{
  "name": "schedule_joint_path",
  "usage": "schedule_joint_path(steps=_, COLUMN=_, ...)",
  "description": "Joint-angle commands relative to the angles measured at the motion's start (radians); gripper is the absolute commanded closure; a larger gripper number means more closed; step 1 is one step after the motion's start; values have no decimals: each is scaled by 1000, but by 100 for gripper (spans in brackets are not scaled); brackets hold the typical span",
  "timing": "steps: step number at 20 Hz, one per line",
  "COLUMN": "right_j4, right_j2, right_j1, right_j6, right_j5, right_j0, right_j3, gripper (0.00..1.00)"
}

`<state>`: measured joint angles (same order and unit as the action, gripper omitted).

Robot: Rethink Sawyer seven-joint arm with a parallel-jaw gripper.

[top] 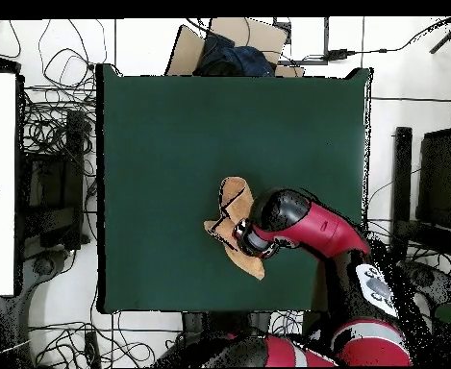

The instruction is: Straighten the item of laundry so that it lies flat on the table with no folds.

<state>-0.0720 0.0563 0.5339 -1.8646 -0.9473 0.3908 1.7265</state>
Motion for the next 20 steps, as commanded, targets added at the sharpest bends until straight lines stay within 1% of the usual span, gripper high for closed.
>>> schedule_joint_path(steps=1, right_j4=47, right_j2=-121, right_j1=-31, right_j6=53, right_j5=119, right_j0=20, right_j3=33, gripper=100)
schedule_joint_path(steps=5, right_j4=49, right_j2=-126, right_j1=-22, right_j6=49, right_j5=149, right_j0=23, right_j3=62, gripper=100)
schedule_joint_path(steps=8, right_j4=67, right_j2=-125, right_j1=-17, right_j6=64, right_j5=139, right_j0=24, right_j3=42, gripper=100)
schedule_joint_path(steps=13, right_j4=106, right_j2=-121, right_j1=3, right_j6=108, right_j5=59, right_j0=46, right_j3=0, gripper=100)
schedule_joint_path(steps=16, right_j4=153, right_j2=-115, right_j1=25, right_j6=137, right_j5=55, right_j0=52, right_j3=-9, gripper=100)
schedule_joint_path(steps=20, right_j4=204, right_j2=-100, right_j1=59, right_j6=151, right_j5=-48, right_j0=56, right_j3=-35, gripper=100)
